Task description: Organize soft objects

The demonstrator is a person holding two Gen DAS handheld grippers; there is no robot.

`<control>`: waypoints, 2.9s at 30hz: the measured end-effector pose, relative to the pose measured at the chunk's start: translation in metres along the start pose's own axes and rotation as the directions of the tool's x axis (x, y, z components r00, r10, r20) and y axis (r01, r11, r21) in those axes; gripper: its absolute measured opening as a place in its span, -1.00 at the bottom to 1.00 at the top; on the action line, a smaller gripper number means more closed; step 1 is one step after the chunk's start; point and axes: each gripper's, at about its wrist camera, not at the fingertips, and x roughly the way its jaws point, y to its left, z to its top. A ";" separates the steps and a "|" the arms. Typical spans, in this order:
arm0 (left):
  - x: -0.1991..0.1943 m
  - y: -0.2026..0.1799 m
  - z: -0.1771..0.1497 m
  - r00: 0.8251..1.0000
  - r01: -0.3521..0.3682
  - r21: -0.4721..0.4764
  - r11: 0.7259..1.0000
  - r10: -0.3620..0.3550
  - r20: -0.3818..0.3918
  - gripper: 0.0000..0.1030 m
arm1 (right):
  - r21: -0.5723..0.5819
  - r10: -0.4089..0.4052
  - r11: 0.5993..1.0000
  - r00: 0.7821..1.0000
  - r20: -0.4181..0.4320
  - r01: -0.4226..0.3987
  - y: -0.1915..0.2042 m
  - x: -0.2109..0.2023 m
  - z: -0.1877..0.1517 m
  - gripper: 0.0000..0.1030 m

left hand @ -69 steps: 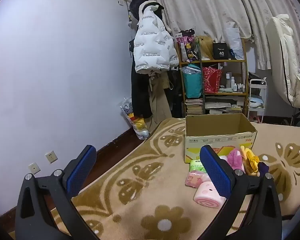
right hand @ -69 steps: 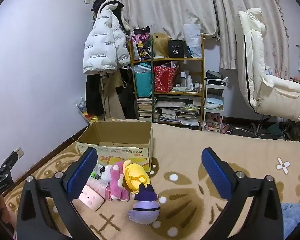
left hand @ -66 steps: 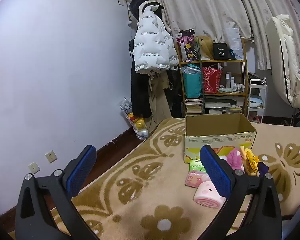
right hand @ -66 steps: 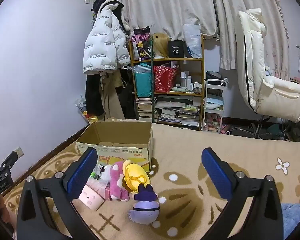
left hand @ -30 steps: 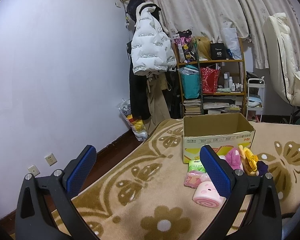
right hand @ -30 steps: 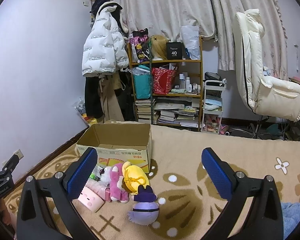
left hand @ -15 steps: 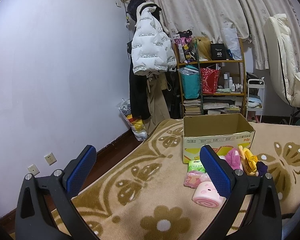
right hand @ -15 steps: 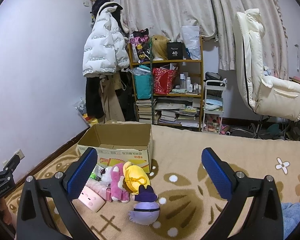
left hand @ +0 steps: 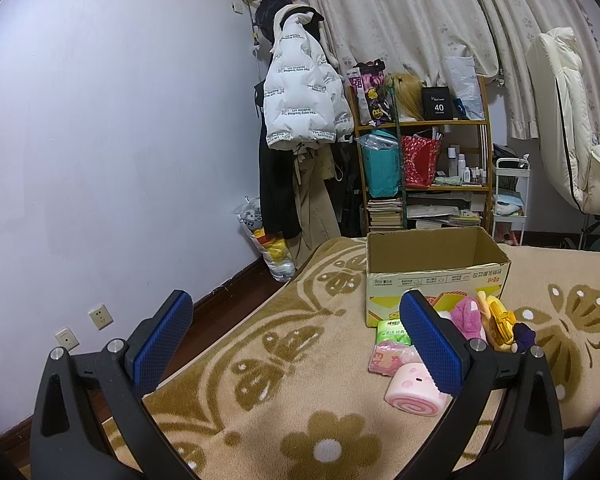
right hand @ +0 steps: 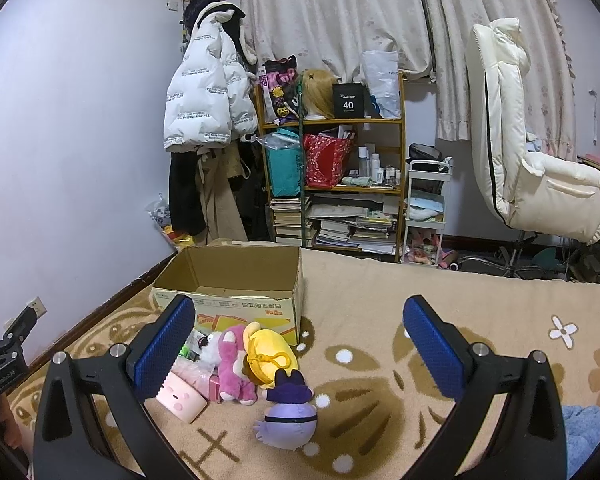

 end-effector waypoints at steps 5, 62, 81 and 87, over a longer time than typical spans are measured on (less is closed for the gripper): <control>0.001 0.000 0.000 1.000 0.000 0.000 1.000 0.000 -0.001 0.99 | 0.002 0.000 1.000 1.000 0.000 0.000 0.000 0.000 0.000 1.00; 0.034 -0.045 -0.005 0.985 0.104 0.107 0.989 -0.087 -0.151 0.98 | -0.099 -0.034 0.995 0.984 -0.175 0.017 0.020 0.054 -0.007 1.00; 0.113 -0.100 -0.036 0.912 0.230 0.118 0.966 -0.171 -0.373 0.98 | 0.012 0.030 1.000 0.872 -0.489 -0.028 0.012 0.137 -0.041 1.00; 0.136 -0.110 -0.048 0.883 0.246 0.103 0.964 -0.178 -0.434 0.98 | 0.002 0.024 1.000 0.841 -0.541 -0.028 0.016 0.157 -0.053 1.00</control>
